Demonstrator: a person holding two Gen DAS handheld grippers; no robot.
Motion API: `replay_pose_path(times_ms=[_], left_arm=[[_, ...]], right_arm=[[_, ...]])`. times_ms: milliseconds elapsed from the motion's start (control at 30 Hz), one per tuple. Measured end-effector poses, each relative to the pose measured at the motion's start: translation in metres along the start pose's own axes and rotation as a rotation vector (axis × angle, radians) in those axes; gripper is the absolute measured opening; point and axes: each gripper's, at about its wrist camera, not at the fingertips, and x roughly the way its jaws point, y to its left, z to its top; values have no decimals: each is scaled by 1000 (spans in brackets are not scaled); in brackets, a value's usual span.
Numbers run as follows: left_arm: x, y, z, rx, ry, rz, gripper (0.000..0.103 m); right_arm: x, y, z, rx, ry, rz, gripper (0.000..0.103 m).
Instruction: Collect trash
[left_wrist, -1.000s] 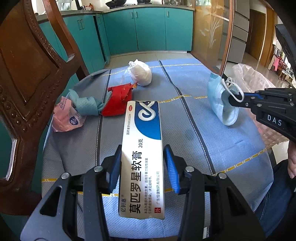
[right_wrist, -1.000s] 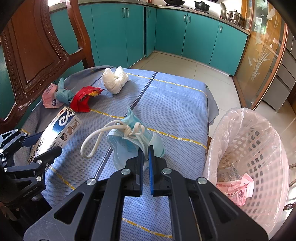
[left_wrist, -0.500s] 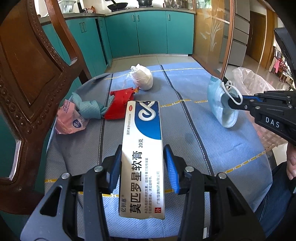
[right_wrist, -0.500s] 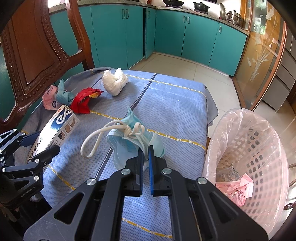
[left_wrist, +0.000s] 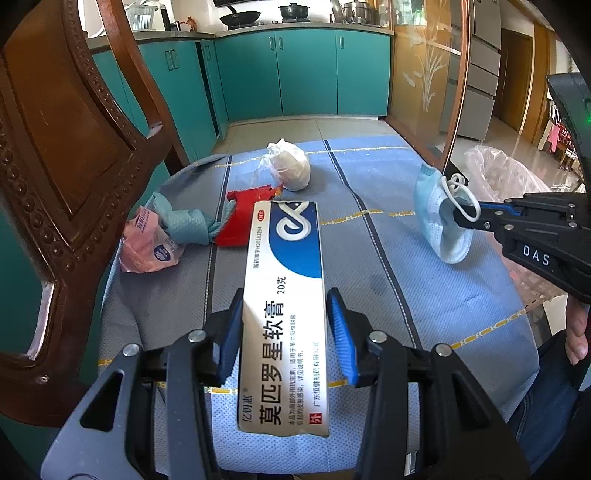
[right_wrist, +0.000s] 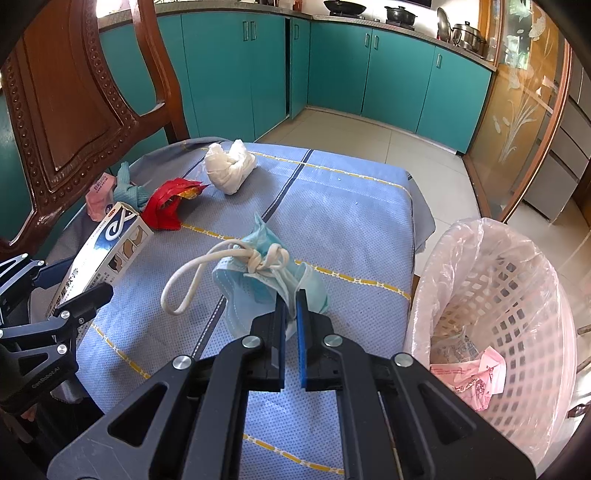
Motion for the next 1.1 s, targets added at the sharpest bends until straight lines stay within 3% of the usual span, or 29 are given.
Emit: replay_pose_path(times_ms=[1100], left_arm=[[-15,3,3,-19,-41,10,45]], right_arm=[[-18,-10,2,40,-58,5,6]])
